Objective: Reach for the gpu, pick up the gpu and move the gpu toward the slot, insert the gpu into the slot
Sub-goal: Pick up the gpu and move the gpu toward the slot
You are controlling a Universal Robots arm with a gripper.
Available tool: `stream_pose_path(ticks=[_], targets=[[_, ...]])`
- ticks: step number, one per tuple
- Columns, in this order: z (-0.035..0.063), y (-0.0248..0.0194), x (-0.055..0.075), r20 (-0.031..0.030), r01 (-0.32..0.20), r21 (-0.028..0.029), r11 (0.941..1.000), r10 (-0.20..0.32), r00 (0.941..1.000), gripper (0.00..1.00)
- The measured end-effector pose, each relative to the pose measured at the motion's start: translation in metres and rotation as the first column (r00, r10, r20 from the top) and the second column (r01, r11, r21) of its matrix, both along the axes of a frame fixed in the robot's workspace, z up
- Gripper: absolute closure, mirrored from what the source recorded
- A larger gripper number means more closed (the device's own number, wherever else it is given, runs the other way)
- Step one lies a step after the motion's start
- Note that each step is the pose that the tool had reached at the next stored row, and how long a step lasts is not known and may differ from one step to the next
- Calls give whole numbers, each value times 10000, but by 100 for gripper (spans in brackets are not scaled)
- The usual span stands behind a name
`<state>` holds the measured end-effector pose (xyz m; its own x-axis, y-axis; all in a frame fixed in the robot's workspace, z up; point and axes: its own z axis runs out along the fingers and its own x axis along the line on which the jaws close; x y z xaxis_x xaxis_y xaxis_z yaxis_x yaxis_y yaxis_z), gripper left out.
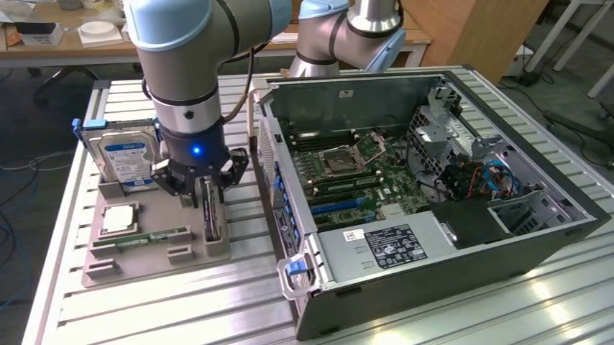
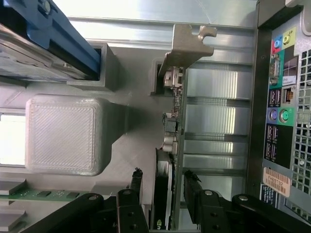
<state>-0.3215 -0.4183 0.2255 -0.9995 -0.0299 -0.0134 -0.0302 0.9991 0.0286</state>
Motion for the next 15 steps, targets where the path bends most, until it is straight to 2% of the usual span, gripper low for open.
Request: stream_pose_path(ticks=[1, 15], targets=[[-6, 1, 1, 3, 0, 21, 10000, 0, 10000, 53], [-6, 0, -38, 3, -5, 21, 10000, 5, 10000, 53]])
